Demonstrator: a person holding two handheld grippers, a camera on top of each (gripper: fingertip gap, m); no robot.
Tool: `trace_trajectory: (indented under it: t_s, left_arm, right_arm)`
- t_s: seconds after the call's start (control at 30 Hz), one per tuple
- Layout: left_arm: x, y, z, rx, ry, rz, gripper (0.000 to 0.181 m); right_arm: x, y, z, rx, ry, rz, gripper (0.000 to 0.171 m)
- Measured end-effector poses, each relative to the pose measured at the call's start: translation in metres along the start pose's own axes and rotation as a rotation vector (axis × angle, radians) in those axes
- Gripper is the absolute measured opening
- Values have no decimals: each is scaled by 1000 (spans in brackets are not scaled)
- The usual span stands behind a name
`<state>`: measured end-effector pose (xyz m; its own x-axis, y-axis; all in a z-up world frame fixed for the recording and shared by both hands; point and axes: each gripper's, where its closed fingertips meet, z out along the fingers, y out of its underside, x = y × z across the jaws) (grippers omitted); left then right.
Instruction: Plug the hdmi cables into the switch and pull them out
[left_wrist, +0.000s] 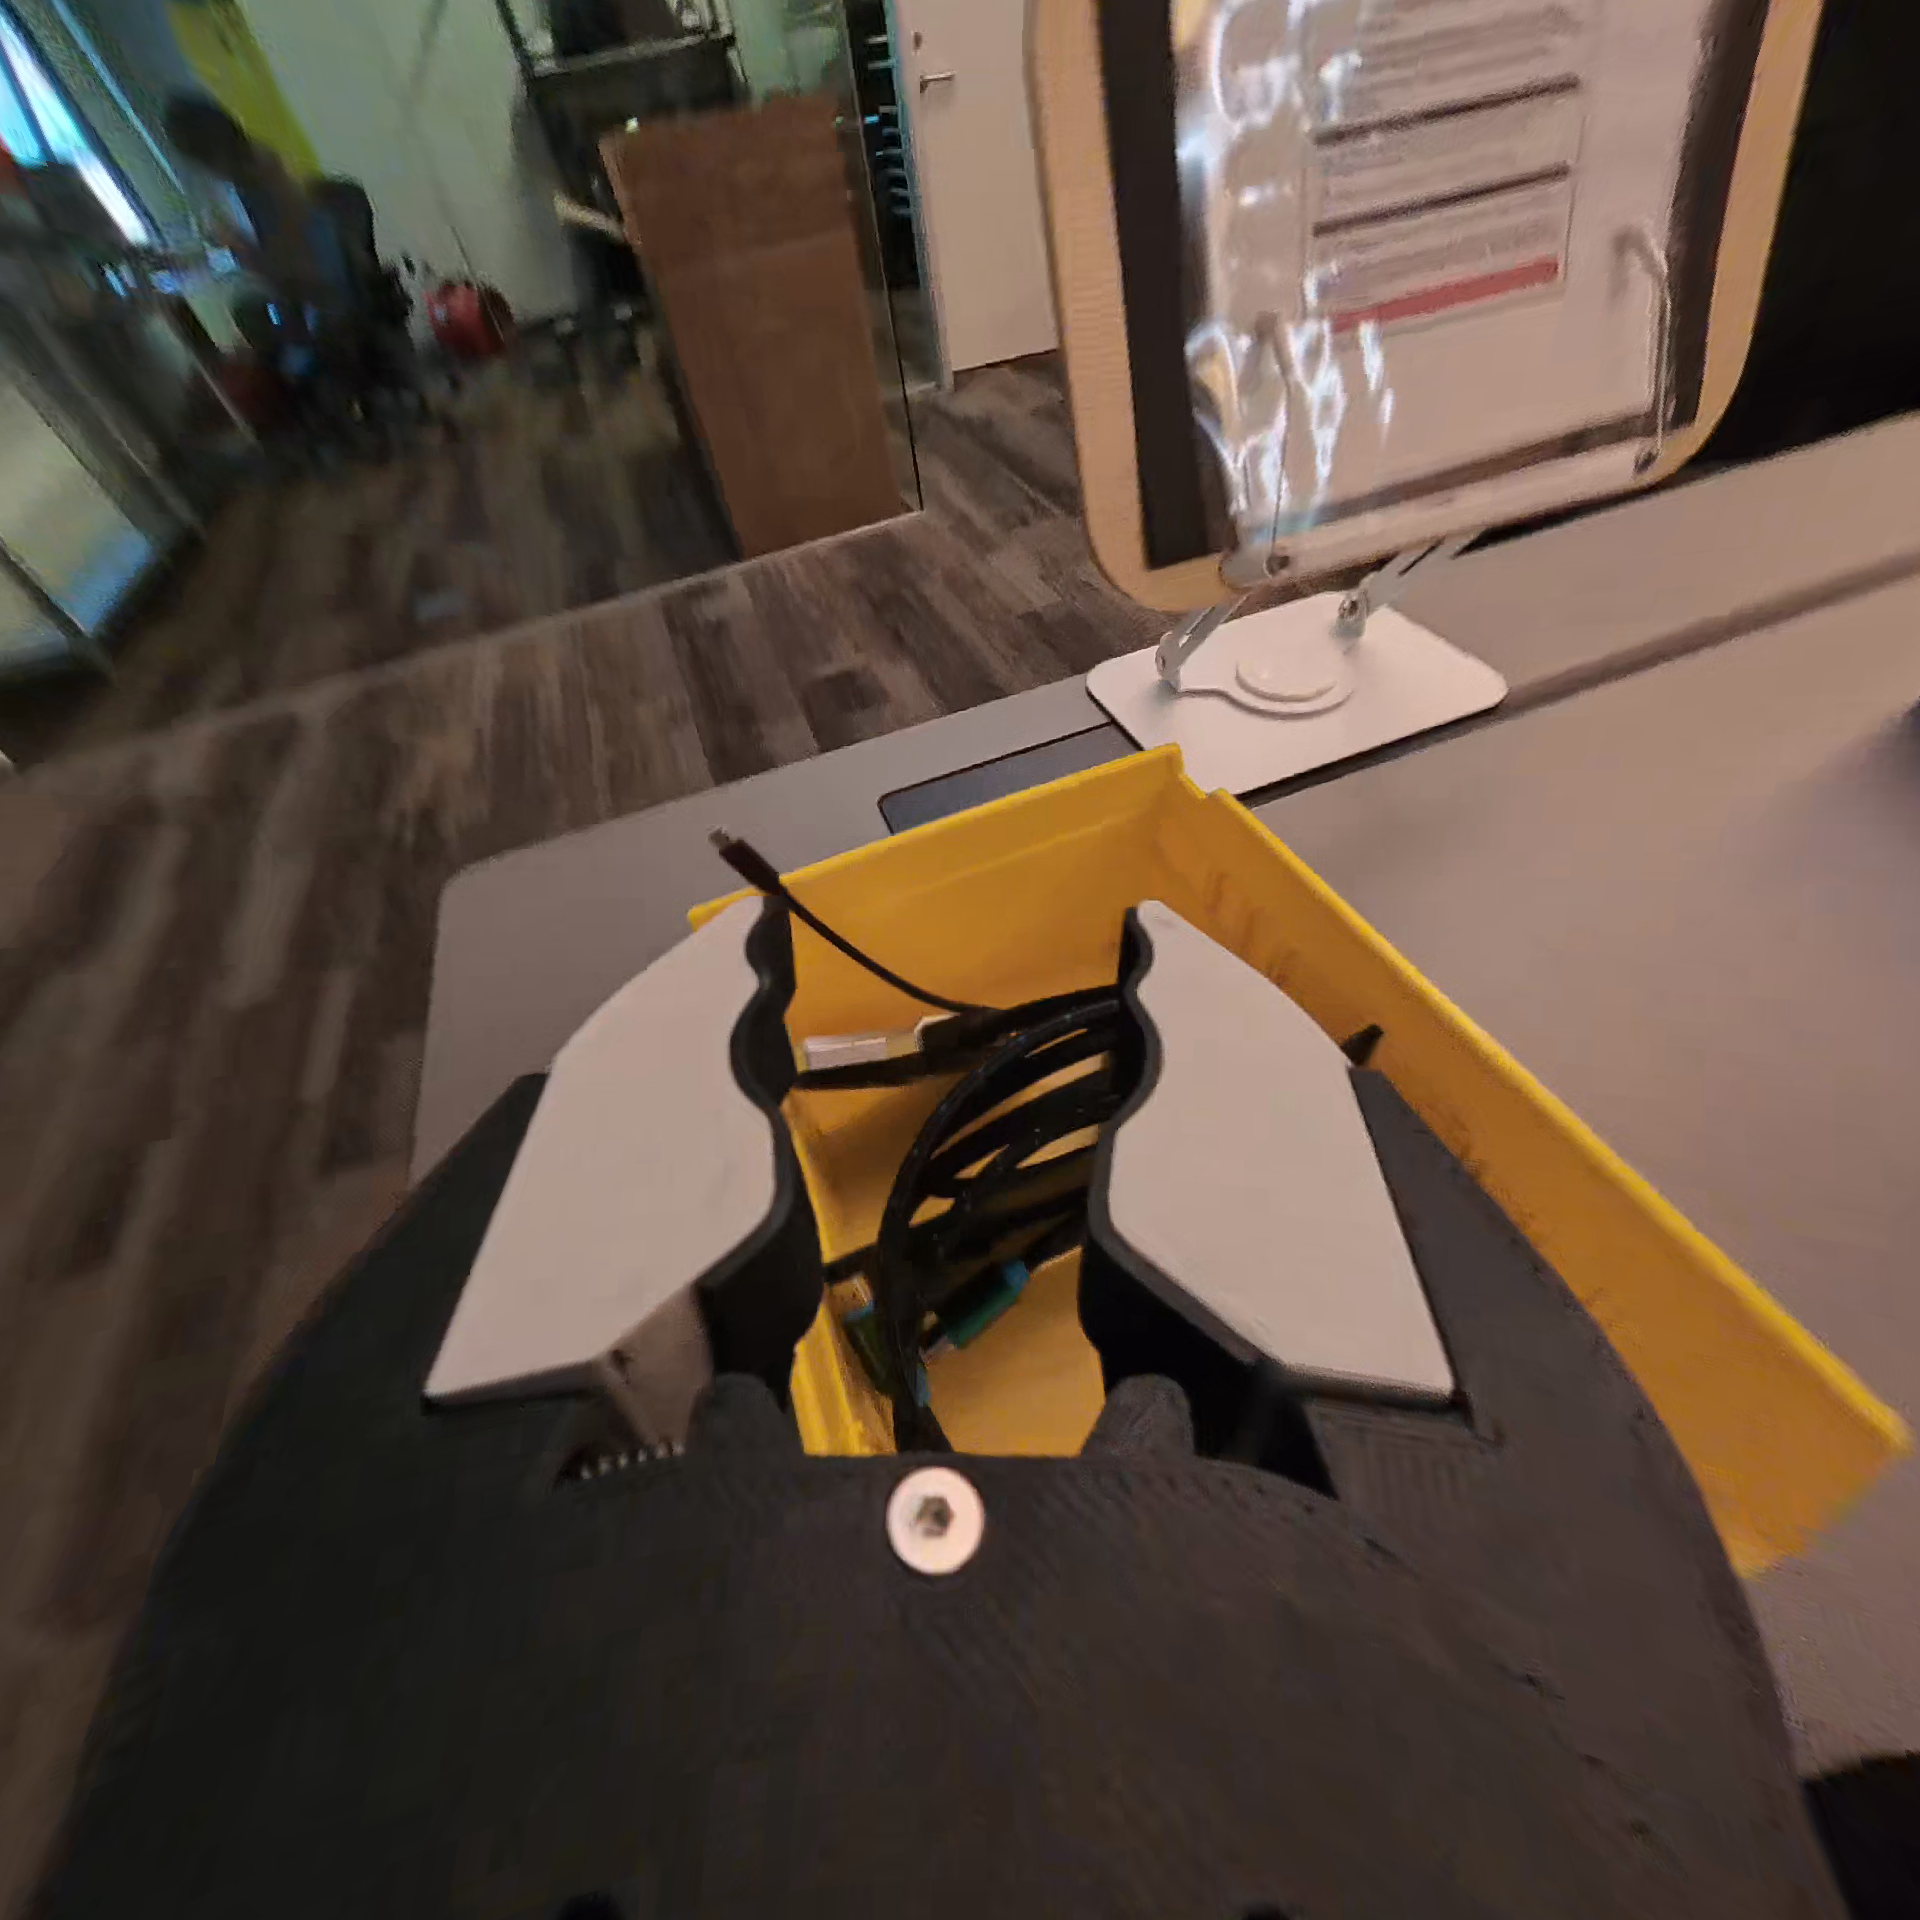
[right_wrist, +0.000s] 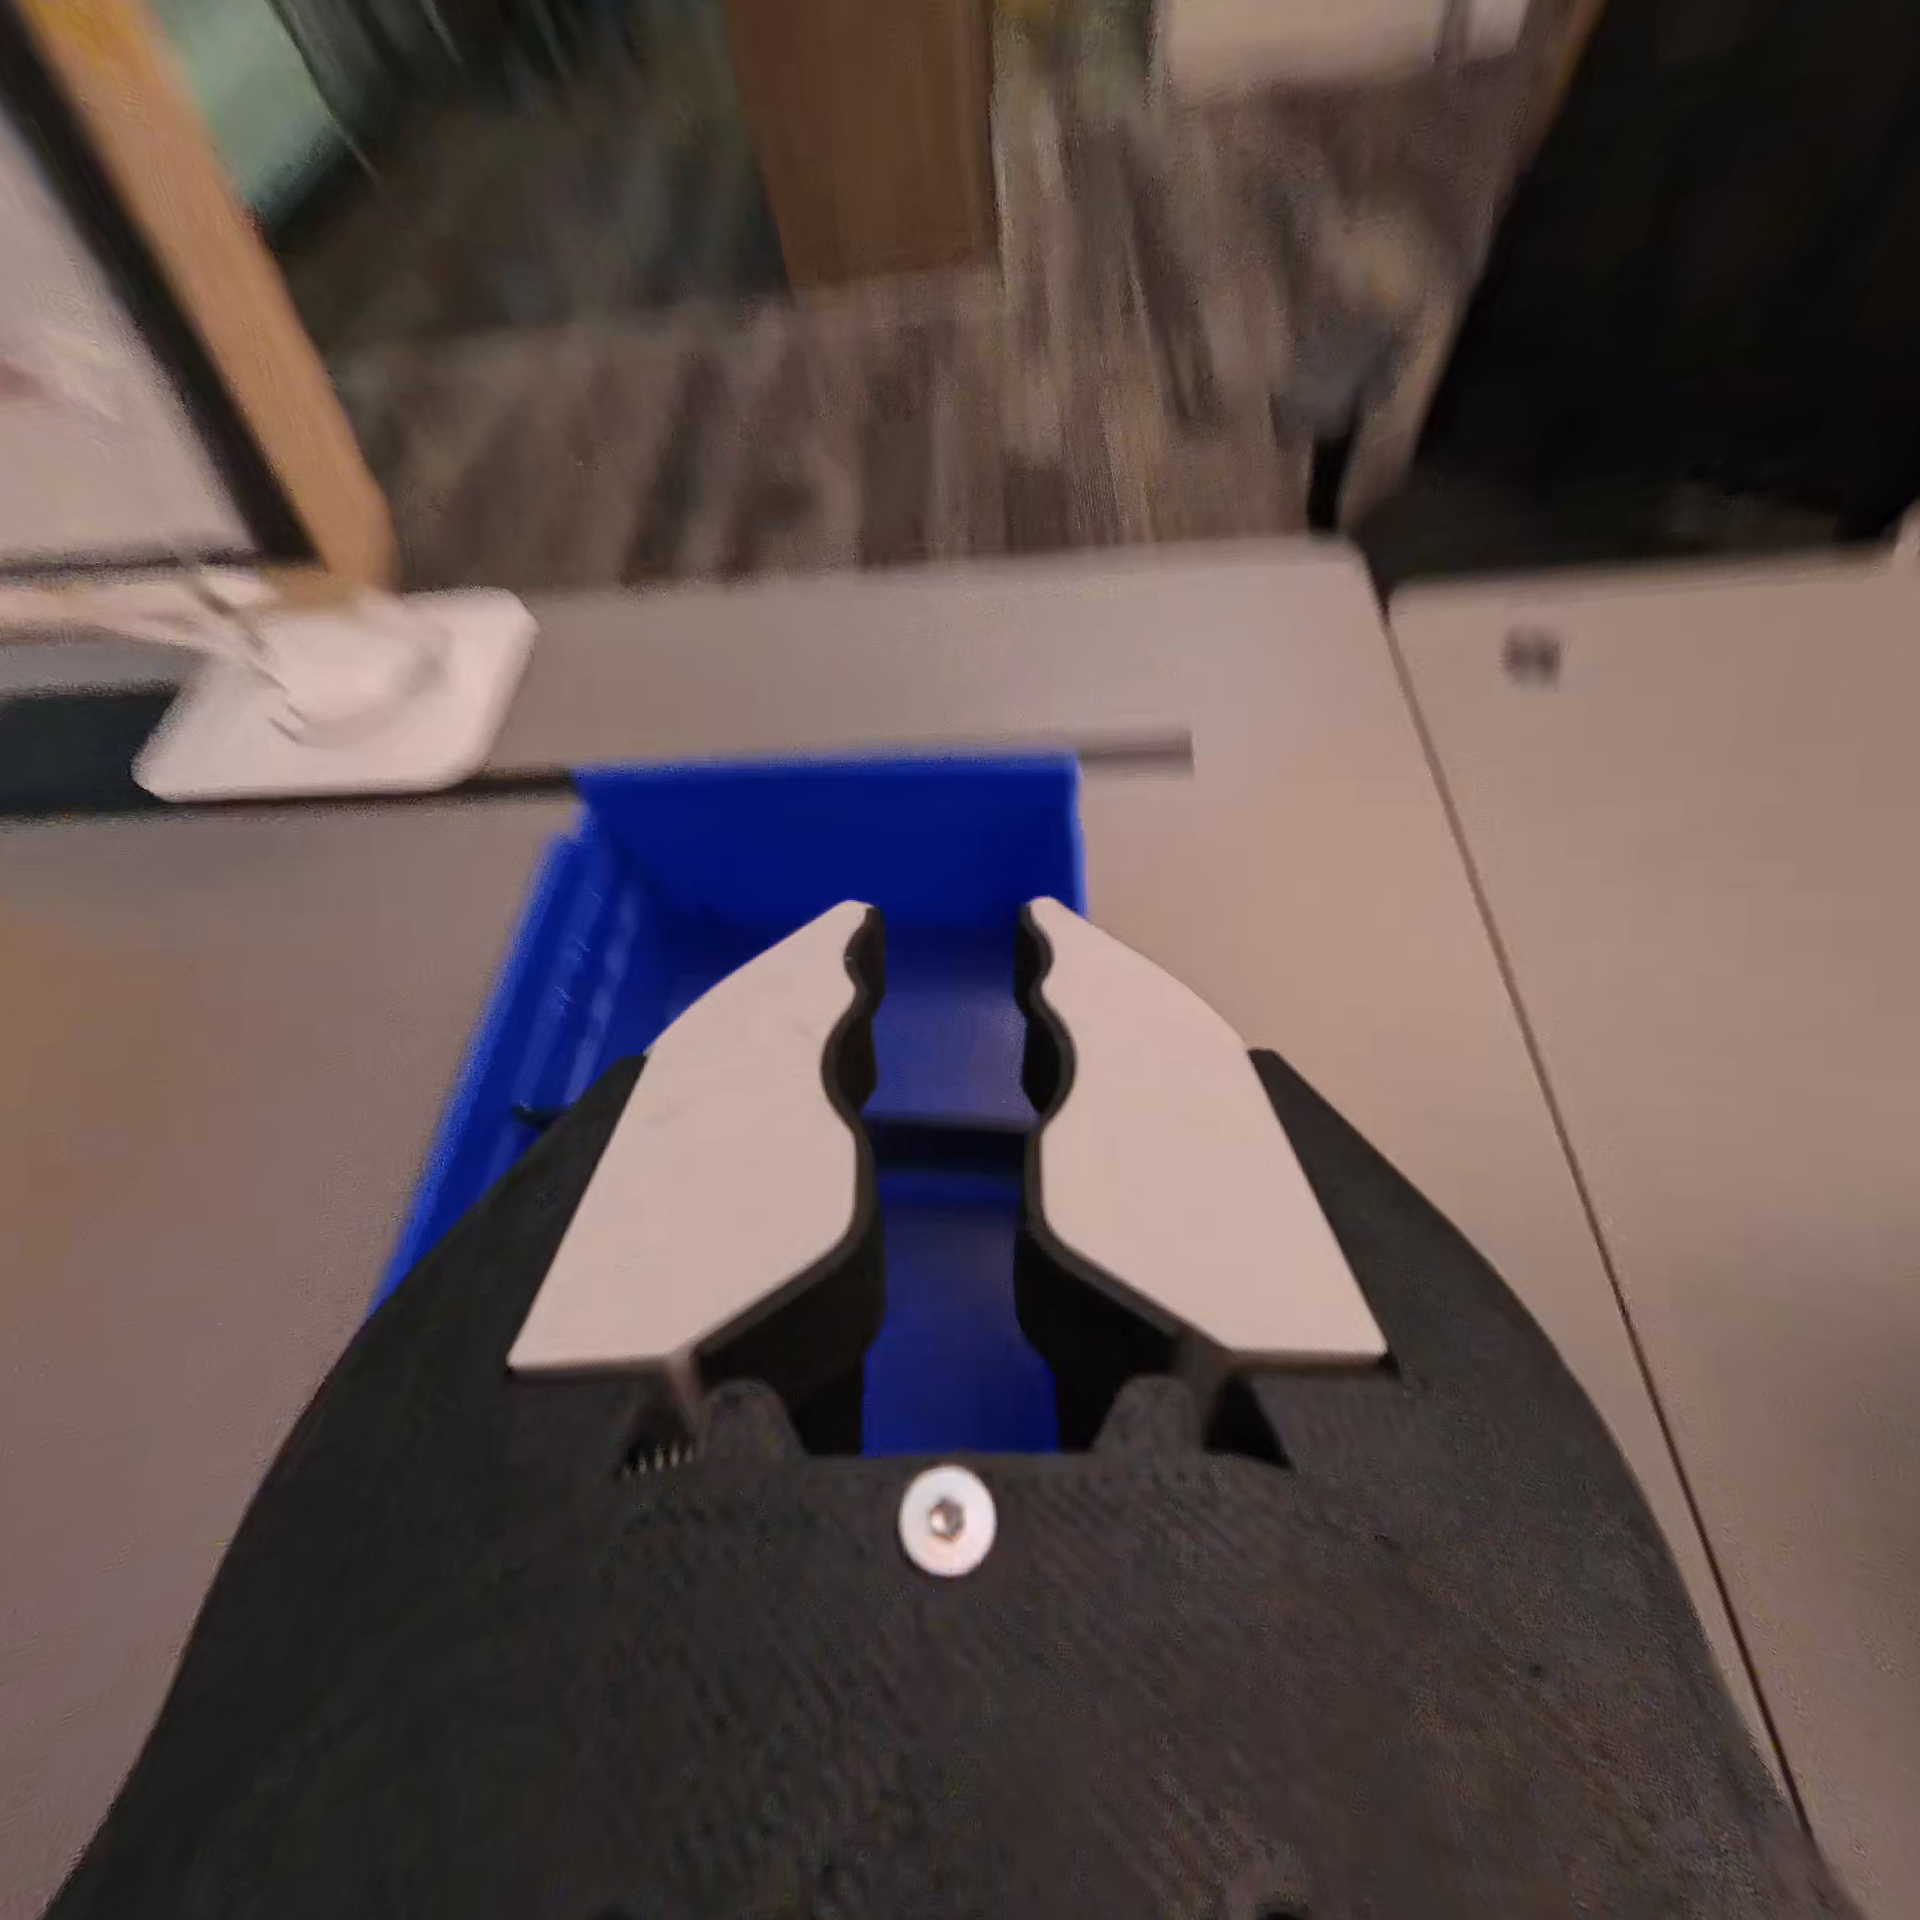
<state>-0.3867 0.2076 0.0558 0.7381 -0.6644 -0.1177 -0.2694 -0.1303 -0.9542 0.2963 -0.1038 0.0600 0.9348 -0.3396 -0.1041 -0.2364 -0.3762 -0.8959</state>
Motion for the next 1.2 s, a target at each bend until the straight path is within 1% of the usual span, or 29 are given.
trace_trajectory:
  t_s: [0.03,0.07,0.1,0.13,0.2,0.23,0.27,0.33,0.37,0.43,0.5,0.57,0.6,0.63,0.67,0.7,0.73,0.8,0.87,0.97,1.03,1.2]
  left_arm:
    - [7,1,6,3,-4,60,60]
    - [16,3,12,-9,11,113,61]
    - [27,7,18,-39,48,160,67]
    - [39,12,24,-72,88,204,70]
    - [61,24,31,-153,166,281,67]
    - [72,31,32,-201,204,309,59]
    - [79,37,32,-244,229,331,56]
    - [84,42,33,-300,223,376,56]
    - [83,44,33,-322,205,414,53]
    - [82,50,31,-372,169,506,54]
    - [88,52,30,-389,165,571,48]
    - [95,51,36,-398,165,620,46]
    - [98,53,40,-408,166,645,44]
    - [102,58,44,-434,171,667,45]
    - [103,64,48,-469,167,692,45]
    - [101,71,52,-507,151,719,45]
    - [98,77,54,-548,132,745,45]
    - [92,83,57,-586,94,785,47]
    - [92,83,61,-571,88,815,46]
    - [93,86,67,-554,81,886,47]
    - [94,86,68,-545,75,928,38]
    - [97,86,65,-515,91,1009,25]
  right_arm:
    - [-15,-18,-10,122,-31,-44,30]
    - [-30,-34,-20,240,-57,-93,37]
    - [-44,-47,-29,357,-69,-148,50]
    - [-56,-56,-38,476,-59,-200,59]
    - [-80,-71,-57,712,-26,-281,60]
    - [-93,-77,-64,785,-23,-303,58]
    - [-107,-81,-67,821,-40,-324,56]
    - [-135,-90,-69,847,-98,-342,56]
    - [-149,-96,-70,857,-137,-348,56]
    - [-172,-108,-74,875,-213,-345,57]
    - [-189,-117,-77,891,-280,-331,56]
    - [-199,-117,-77,901,-349,-294,56]
    - [-206,-116,-80,925,-425,-247,51]
    - [-213,-116,-88,961,-532,-176,44]
    - [-218,-115,-94,976,-643,-109,41]
    - [-221,-114,-97,968,-724,-56,40]
    - [-222,-113,-98,950,-768,-28,41]
    - [-219,-110,-93,923,-748,-42,41]
    - [-214,-110,-90,927,-689,-61,40]
    - [-217,-110,-96,937,-714,-51,38]
    - [-219,-109,-96,934,-722,-40,36]
    - [-222,-106,-89,900,-724,-41,35]
